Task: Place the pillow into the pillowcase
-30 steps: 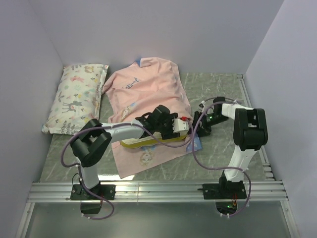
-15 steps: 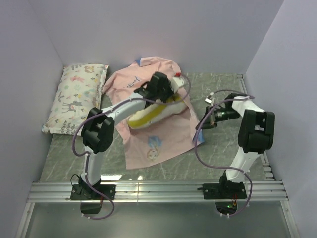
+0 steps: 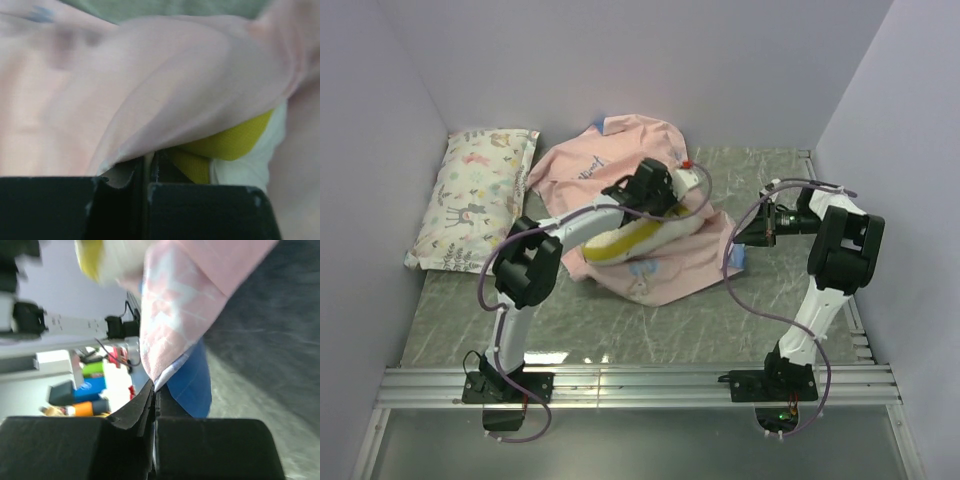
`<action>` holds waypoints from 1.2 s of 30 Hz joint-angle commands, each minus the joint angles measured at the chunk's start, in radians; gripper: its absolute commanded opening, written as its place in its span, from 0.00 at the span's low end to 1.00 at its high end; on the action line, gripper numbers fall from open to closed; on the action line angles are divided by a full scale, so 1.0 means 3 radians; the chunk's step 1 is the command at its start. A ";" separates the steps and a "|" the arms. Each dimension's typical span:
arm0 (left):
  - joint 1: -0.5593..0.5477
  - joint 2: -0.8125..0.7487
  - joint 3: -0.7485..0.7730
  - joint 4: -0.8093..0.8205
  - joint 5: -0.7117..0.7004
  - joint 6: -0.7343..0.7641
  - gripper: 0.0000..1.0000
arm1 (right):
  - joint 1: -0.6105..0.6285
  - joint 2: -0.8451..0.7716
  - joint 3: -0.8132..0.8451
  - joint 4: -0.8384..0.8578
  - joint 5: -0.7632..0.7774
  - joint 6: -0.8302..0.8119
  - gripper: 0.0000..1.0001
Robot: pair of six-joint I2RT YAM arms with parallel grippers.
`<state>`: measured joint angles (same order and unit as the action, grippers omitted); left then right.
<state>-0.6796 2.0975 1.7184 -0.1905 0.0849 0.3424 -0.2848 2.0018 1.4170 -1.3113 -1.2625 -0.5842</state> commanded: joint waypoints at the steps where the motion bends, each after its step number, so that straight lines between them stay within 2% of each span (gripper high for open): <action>1: -0.0133 0.0090 -0.0287 -0.0433 0.0192 -0.0229 0.02 | -0.0201 0.0061 0.0364 -0.0395 0.0030 0.0208 0.00; 3: -0.0158 0.0136 -0.0288 -0.0642 0.0529 -0.0389 0.06 | -0.0217 0.0031 0.0380 -0.0156 0.0178 0.0362 0.00; 4: -0.0153 0.0197 -0.0272 -0.0694 0.0576 -0.0572 0.05 | -0.0201 -0.0096 0.0273 0.0028 0.0468 0.0686 0.05; 6: -0.0123 0.0253 -0.0191 -0.0842 0.0826 -0.0706 0.03 | -0.0176 -0.0295 0.0120 0.0553 0.0857 0.0914 0.33; 8: -0.0067 0.0284 -0.0129 -0.0843 0.1080 -0.0895 0.00 | -0.0150 -0.0709 -0.0136 0.0959 0.1657 0.1261 0.62; 9: 0.0035 0.0294 -0.0078 -0.0838 0.1219 -0.1113 0.00 | -0.0155 -0.0847 -0.0213 0.1269 0.1910 0.1343 0.63; 11: 0.0128 0.0381 0.0141 -0.0848 0.1531 -0.1452 0.00 | -0.0150 -0.1179 -0.0326 0.1456 0.2335 0.1579 0.65; 12: 0.0158 0.0402 0.0208 -0.0792 0.1720 -0.1585 0.00 | -0.0150 -0.1262 -0.0341 0.1522 0.2367 0.1650 0.65; 15: 0.0108 0.0392 0.0351 -0.0526 0.1635 -0.2081 0.00 | -0.0069 -0.1492 -0.0392 0.1457 0.1949 0.1743 0.53; 17: 0.0087 0.0427 0.0534 -0.0291 0.1477 -0.2424 0.00 | 0.0089 -0.1462 -0.0362 0.1268 0.1689 0.1549 0.49; 19: 0.0072 0.0620 0.0765 -0.0249 0.1217 -0.2648 0.00 | 0.0355 -0.1376 -0.0387 0.1068 0.1524 0.1457 0.50; 20: 0.0067 0.0703 0.1044 -0.0239 0.1175 -0.2680 0.00 | 0.0422 -0.1360 -0.0418 0.1063 0.1478 0.1446 0.54; 23: 0.0056 0.0969 0.1439 -0.0117 0.1261 -0.2665 0.01 | 0.0622 -0.1329 -0.0607 0.1445 0.1539 0.1691 0.57; 25: 0.0046 0.1031 0.1507 -0.0015 0.1516 -0.2645 0.12 | 0.0678 -0.1202 -0.0663 0.1563 0.1565 0.1849 0.57; 26: 0.0041 0.1016 0.1558 -0.0070 0.1628 -0.2619 0.31 | 0.0683 -0.1141 -0.0673 0.1609 0.1550 0.1886 0.58; 28: 0.0051 0.0828 0.1538 -0.0202 0.1752 -0.2375 0.49 | 0.0678 -0.0937 -0.0689 0.1737 0.1600 0.2038 0.59; 29: 0.0061 0.0720 0.1462 -0.0310 0.1752 -0.2252 0.59 | 0.0683 -0.0865 -0.0684 0.1768 0.1606 0.2060 0.60; 30: 0.0097 0.0592 0.1380 -0.0508 0.1742 -0.1947 0.64 | 0.0683 -0.0813 -0.0689 0.1865 0.1636 0.2141 0.60; 31: 0.0123 0.0247 0.1081 -0.0546 0.1676 -0.1812 0.67 | 0.0683 -0.0717 -0.0694 0.1921 0.1667 0.2197 0.61; 32: 0.0163 0.0046 0.0881 -0.0541 0.1610 -0.1710 0.77 | 0.0683 -0.0670 -0.0684 0.1988 0.1677 0.2233 0.62; 33: 0.0290 -0.0143 0.0686 -0.0490 0.1553 -0.1527 0.92 | 0.0683 -0.0624 -0.0659 0.2074 0.1667 0.2315 0.63; 34: 0.0373 -0.0454 0.0391 -0.0500 0.1553 -0.1439 0.98 | 0.0683 -0.0543 -0.0608 0.2111 0.1642 0.2356 0.63; 36: 0.0597 -0.0645 0.0230 -0.0607 0.1365 -0.1123 0.99 | 0.0694 -0.0450 -0.0541 0.2172 0.1514 0.2423 0.63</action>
<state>-0.6182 2.1086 1.8282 -0.3790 0.5667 -0.1860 -0.0765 1.8469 1.2171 -0.7574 -0.7750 0.0727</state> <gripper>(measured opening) 0.987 0.627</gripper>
